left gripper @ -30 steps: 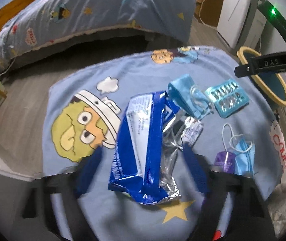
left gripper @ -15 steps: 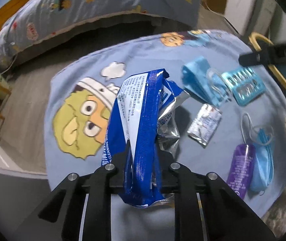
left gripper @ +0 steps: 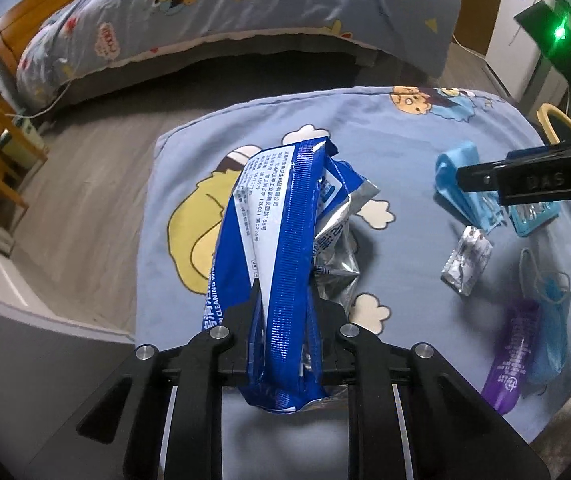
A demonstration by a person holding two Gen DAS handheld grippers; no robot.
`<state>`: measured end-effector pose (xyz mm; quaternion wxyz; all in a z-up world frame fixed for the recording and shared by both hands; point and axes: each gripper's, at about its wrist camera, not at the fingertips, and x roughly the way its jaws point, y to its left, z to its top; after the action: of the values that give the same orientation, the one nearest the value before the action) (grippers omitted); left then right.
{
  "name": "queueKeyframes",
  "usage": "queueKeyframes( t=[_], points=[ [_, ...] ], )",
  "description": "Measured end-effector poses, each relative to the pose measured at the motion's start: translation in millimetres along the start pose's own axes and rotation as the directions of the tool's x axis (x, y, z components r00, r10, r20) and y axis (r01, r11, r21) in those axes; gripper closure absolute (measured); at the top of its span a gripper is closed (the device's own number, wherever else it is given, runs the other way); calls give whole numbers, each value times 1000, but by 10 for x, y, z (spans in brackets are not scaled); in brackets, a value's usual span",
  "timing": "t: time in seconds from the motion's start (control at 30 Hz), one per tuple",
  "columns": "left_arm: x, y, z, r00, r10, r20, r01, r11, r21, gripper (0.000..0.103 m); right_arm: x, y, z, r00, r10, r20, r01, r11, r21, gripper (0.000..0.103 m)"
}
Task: Collect trash
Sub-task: 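Grasp the blue face mask with the right gripper while left holds the wrapper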
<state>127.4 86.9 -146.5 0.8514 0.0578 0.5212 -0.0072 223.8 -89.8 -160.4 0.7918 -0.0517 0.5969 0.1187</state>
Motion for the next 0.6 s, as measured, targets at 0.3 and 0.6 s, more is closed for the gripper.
queueKeyframes(
  t=[0.3, 0.6],
  points=[
    [-9, 57, -4, 1000, -20, 5, 20, 1000, -10, 82, 216, 185, 37, 997, -65, -47, 63, 997, -53, 59],
    [-64, 75, 3, 999, -28, 24, 28, 999, -15, 82, 39, 227, 24, 1000, -26, -2, 26, 999, -38, 80]
  ],
)
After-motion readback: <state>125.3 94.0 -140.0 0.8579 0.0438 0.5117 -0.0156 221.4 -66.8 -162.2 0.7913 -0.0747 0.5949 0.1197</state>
